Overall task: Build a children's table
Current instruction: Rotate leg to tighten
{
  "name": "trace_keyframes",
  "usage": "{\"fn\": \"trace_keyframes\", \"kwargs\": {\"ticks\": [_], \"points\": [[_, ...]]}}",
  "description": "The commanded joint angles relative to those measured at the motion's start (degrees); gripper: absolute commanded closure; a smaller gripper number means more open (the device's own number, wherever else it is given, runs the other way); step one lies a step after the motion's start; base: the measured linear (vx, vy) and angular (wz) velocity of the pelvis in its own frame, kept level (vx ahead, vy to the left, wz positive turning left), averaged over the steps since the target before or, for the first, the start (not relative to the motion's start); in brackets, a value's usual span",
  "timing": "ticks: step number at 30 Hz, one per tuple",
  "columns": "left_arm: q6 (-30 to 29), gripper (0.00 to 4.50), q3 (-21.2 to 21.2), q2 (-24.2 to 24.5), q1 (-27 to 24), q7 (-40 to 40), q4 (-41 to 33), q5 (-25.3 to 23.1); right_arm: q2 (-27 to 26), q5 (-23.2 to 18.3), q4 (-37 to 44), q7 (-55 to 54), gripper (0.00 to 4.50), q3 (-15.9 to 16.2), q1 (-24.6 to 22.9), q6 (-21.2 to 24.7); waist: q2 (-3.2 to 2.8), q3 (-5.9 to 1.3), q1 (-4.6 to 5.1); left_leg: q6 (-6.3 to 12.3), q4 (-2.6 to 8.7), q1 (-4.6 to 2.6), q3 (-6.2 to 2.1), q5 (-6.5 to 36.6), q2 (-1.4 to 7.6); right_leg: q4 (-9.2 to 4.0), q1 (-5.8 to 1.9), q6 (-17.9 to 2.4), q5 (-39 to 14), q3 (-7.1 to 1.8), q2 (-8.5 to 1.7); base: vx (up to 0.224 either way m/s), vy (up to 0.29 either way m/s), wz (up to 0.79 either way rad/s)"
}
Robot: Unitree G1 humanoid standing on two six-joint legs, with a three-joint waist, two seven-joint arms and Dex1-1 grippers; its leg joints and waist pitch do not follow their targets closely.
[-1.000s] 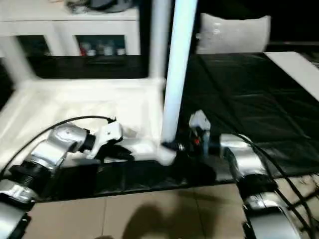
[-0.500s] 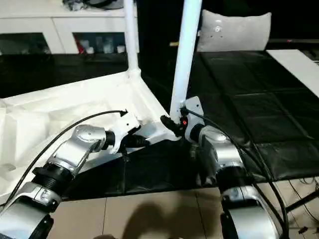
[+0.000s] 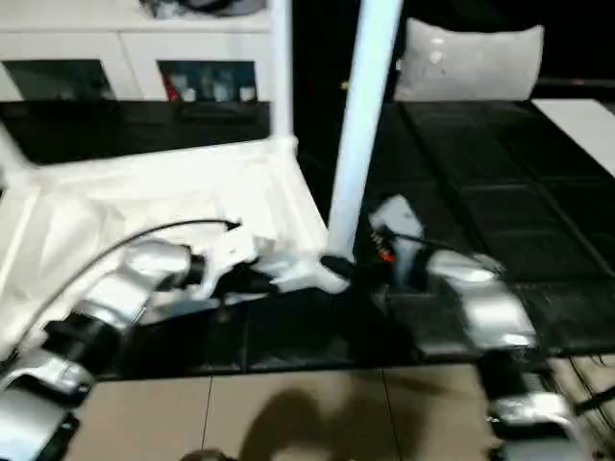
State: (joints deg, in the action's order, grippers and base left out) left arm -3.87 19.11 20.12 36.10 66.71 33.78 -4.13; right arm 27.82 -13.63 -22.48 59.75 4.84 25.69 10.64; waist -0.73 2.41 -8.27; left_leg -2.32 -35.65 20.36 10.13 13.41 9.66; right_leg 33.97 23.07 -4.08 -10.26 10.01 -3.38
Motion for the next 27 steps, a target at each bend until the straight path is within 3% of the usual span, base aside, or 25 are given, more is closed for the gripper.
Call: {"fn": "trace_keyframes", "kwargs": {"ticks": [1,3,7,11,14,17,22,27], "points": [[3.17,4.5,1.81,0.42,1.57,5.03,-1.78,1.18,2.55,-0.69,3.03,7.54,0.4,1.5,-1.41,-1.25,0.82,-4.02,0.06,6.87,3.7,0.1,-1.77,-0.03,4.45,-4.63,-4.14,0.69,-14.34,-5.03,-7.03,0.0,0.0,0.0],[4.16,4.5,2.47,1.02,1.45,6.87,-1.92,1.26,3.8,-0.87,3.93,10.45,0.55,2.3,-2.11,-1.69,0.66,-4.1,-0.36,7.56,3.63,0.09,-1.88,-0.7,4.83,-4.33,-4.07,0.49,-12.98,-5.13,-7.14,0.0,0.0,0.0],[6.71,4.5,4.28,2.51,1.03,11.99,-2.44,1.58,5.94,-2.8,6.2,16.31,0.87,3.95,-3.07,0.68,0.93,-4.11,-0.76,8.58,3.52,0.16,-1.89,-0.95,4.92,-4.09,-4.08,-0.19,-11.9,-5.14,-7.28,0.0,0.0,0.0],[8.68,4.5,5.03,3.01,1.13,14.33,-2.08,1.7,6.9,-4.51,7.39,19.34,1.18,4.86,-3.1,3.0,0.98,-3.94,-1.32,7.14,3.67,0.05,-1.64,0.16,4.57,-4.85,-4.05,1.56,-16.65,-5.03,-7.04,0.0,0.0,0.0],[9.68,4.5,5.46,3.2,1.23,16.56,-2.08,2.05,7.65,-5.28,7.68,22.57,1.39,6.24,-2.97,4.6,1.02,-3.98,-1.41,6.81,3.73,-0.06,-1.81,0.02,4.87,-4.7,-3.94,1.43,-16.15,-5.01,-7.07,0.0,0.0,0.0],[10.37,4.5,5.49,3.2,1.17,17.46,-2.08,2.09,7.85,-5.07,7.15,25.41,1.69,7.33,-2.84,5.26,1.47,-4.03,-1.38,6.7,3.66,0.1,-1.71,-0.19,4.67,-4.65,-4.08,1.73,-16.06,-4.98,-7.12,0.0,0.0,0.0],[10.9,4.5,5.36,3.26,1.23,17.87,-1.28,2.67,7.59,-5.02,5.64,27.11,2.13,8.09,-2.58,5.37,1.37,-4.03,-1.54,6.54,3.63,0.09,-1.74,-0.53,4.68,-4.69,-3.98,2.35,-16.17,-4.88,-7.04,0.0,0.0,0.0],[6.85,4.5,3.88,3.33,-0.03,17.26,-3.01,4.24,5.65,-6.48,3.23,26.41,2.44,6.73,-3.28,5.51,1.55,-4.07,-1.46,5.92,3.67,0.14,-1.66,-0.25,4.63,-4.68,-4.12,2.27,-16.74,-4.88,-7.2,0.0,0.0,0.0]]}}
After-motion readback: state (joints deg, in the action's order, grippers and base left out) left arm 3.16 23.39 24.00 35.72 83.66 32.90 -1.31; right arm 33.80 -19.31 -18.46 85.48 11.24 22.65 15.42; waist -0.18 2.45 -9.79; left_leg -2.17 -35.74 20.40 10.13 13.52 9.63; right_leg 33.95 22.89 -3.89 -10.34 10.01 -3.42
